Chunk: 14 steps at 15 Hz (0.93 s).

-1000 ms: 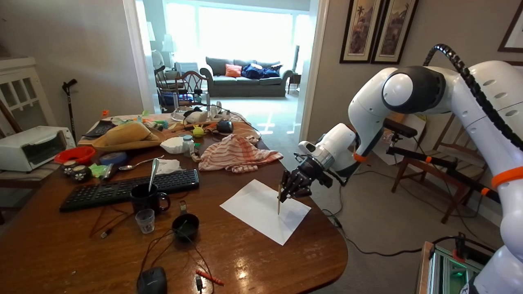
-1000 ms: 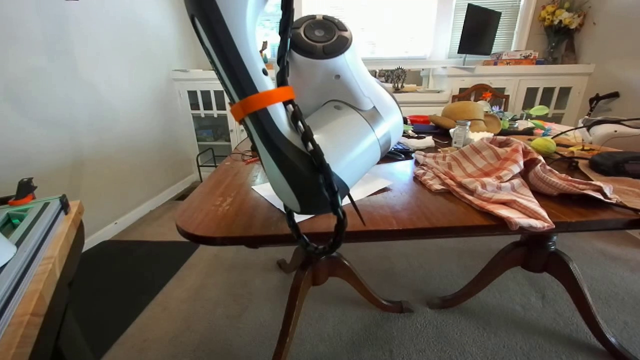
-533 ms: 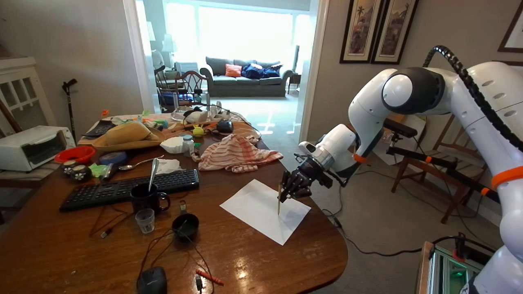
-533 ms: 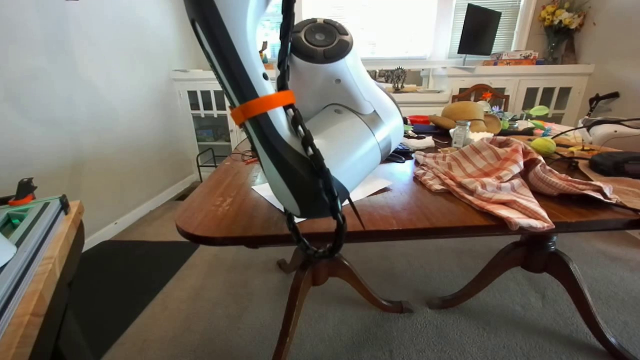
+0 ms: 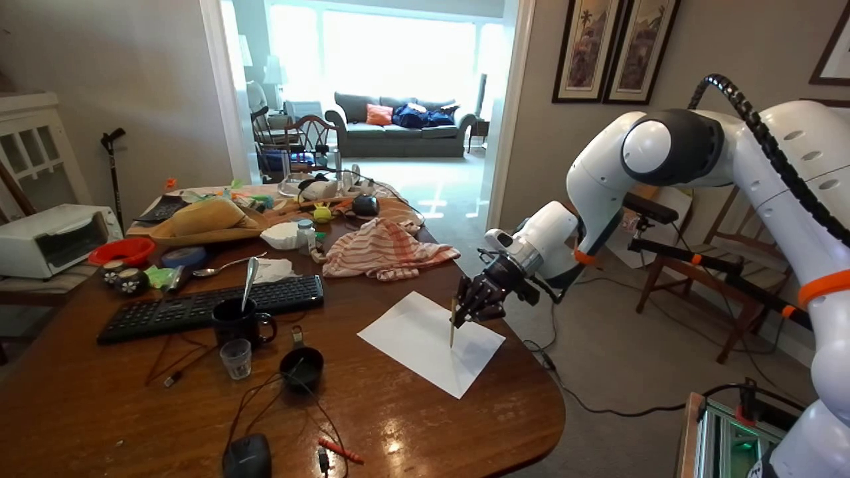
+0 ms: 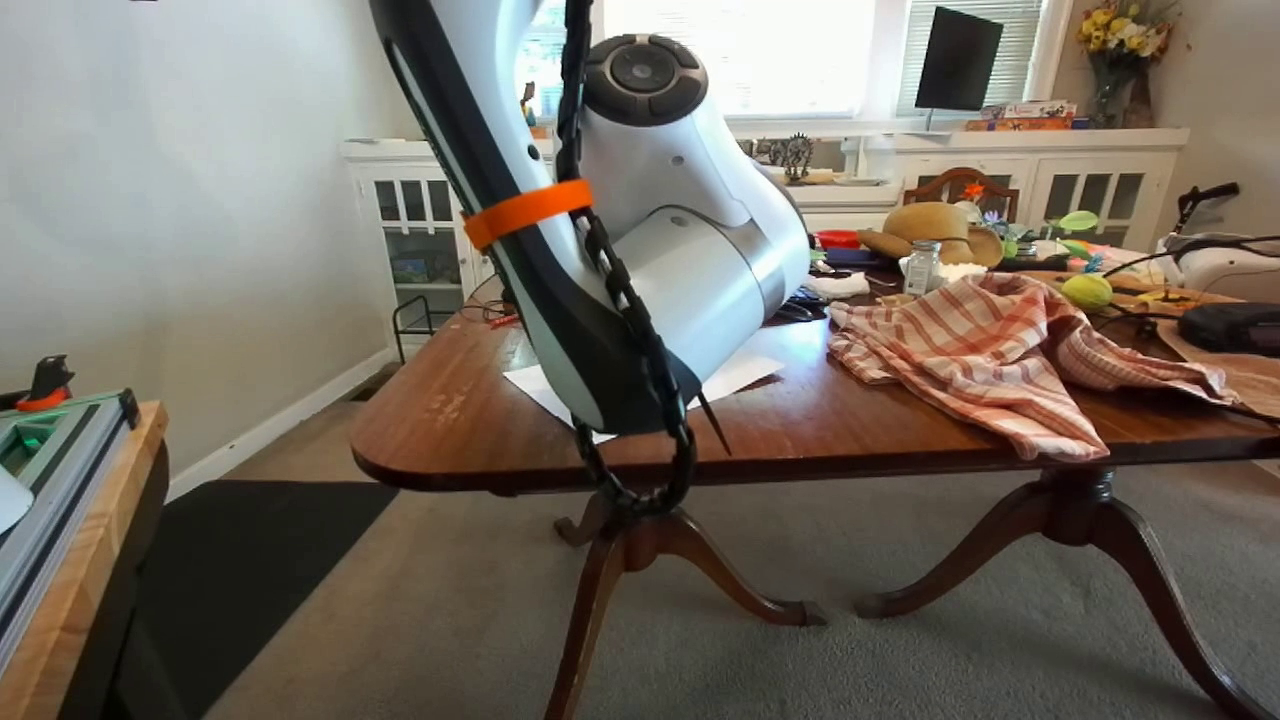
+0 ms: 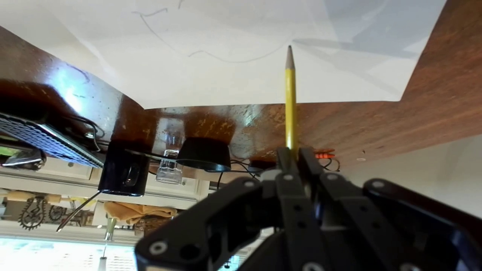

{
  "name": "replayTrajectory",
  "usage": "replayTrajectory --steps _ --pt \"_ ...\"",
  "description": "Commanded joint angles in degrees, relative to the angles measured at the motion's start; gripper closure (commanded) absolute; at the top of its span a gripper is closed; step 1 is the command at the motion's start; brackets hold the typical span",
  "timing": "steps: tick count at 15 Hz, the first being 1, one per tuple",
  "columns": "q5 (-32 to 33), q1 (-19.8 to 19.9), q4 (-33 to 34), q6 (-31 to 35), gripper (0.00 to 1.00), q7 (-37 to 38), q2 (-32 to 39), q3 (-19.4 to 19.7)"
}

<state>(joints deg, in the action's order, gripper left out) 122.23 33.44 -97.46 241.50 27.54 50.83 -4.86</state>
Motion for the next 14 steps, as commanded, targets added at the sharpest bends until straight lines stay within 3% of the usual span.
replayTrajectory --steps 1,6,7,14 --pt "1.37 1.23 1.87 1.59 0.98 -0.72 1.96 -0.93" --pt "1.28 1.06 2.33 1.58 0.98 -1.07 2.77 -0.38" --pt "2.57 2.65 1.91 0.16 0.98 -0.69 2.82 -2.57" --pt "3.50 1.31 2.79 0.37 0.98 0.12 2.16 -0.27"
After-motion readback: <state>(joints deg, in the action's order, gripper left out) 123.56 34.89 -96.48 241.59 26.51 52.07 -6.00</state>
